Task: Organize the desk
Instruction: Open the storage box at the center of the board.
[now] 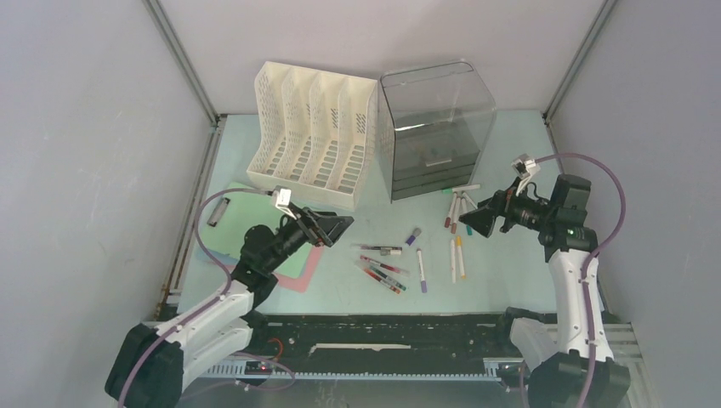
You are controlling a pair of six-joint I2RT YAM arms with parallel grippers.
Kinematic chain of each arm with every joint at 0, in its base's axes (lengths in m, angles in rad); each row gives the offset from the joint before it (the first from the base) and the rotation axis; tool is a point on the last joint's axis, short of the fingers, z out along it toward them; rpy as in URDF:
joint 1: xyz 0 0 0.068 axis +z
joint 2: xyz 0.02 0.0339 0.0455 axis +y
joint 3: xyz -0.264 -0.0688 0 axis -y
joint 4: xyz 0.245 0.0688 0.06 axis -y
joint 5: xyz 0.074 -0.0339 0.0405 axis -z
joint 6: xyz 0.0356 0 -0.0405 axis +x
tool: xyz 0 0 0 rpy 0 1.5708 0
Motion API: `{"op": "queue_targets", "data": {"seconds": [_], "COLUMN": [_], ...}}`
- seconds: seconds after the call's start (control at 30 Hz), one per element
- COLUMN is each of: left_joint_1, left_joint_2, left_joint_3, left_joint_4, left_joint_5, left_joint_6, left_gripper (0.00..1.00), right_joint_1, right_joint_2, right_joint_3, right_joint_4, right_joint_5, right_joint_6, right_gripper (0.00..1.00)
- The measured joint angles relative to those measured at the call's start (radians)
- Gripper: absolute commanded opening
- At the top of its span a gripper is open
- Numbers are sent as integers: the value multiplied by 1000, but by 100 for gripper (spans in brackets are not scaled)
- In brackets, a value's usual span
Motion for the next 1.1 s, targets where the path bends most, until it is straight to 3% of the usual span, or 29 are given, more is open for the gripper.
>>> {"op": "queue_targets", "data": {"seconds": [0.27, 0.37, 0.6, 0.73, 0.83, 0.93, 1.0, 1.1], "left_joint_1": [-3, -3, -3, -3, -3, -3, -3, -3], "left_joint_2": [121, 125, 74, 68, 68, 70, 77, 86], "left_joint_3": [0, 0, -37, -69, -76, -76, -76, -76], "left_joint_4": [150, 159, 155, 151, 149, 159, 171, 187], "left_joint_5": [2, -16, -104, -126, -133, -133, -133, -132], "left_joint_6": [0, 8, 14, 3, -10, -31, -48, -78], "left_gripper": [100, 100, 100, 100, 100, 100, 99, 99], "right_joint_1": [13, 39, 76, 82, 98, 109, 114, 122], "right_joint_2": [113, 146, 250, 323, 383, 454, 554, 720], "right_joint_3": [-4, -6, -122, -188, -206, -205, -199, -168], "right_joint_4": [188, 317, 787, 929, 1011, 1129, 1257, 1388], "right_joint_5": [-61, -29, 106, 147, 173, 200, 217, 240], "right_joint_6": [103, 177, 494, 618, 698, 789, 888, 1017], "right_gripper": [99, 100, 98, 96, 90, 75, 66, 62]}}
